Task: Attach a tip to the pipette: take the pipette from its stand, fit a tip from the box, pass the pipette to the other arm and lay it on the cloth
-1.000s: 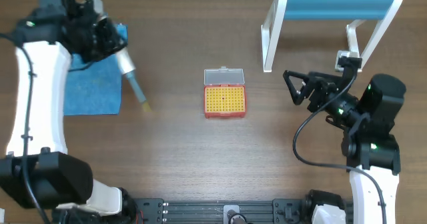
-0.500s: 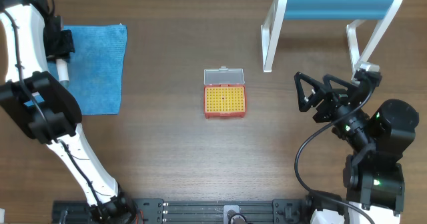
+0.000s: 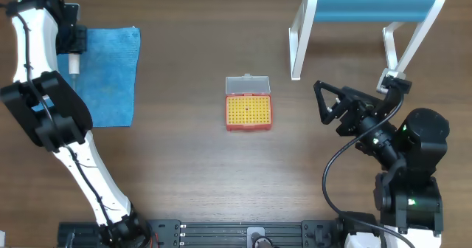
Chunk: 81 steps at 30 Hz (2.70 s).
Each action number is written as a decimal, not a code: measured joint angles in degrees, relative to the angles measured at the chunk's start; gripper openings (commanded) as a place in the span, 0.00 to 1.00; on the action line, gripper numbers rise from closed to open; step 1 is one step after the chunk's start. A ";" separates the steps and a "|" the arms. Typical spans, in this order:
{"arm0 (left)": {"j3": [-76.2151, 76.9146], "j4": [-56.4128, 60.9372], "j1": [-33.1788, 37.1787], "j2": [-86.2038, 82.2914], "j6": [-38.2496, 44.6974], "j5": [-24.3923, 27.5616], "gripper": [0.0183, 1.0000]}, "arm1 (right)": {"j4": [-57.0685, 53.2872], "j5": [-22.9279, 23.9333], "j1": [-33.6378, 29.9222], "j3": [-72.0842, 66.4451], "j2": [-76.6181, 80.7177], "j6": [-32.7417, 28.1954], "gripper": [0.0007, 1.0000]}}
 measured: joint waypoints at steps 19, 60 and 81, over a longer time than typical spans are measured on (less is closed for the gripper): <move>0.70 -6.25 -0.28 1.77 -0.74 -2.60 0.82 | 0.11 3.15 1.84 0.00 0.00 0.20 0.99; -69.22 -17.14 -29.64 -128.06 -48.87 16.55 0.84 | -31.69 18.18 -0.44 -6.93 -39.47 -37.64 0.98; -98.03 43.39 -19.96 -130.73 -34.07 8.46 1.00 | -31.78 18.99 -0.44 -7.02 -39.50 -37.66 0.98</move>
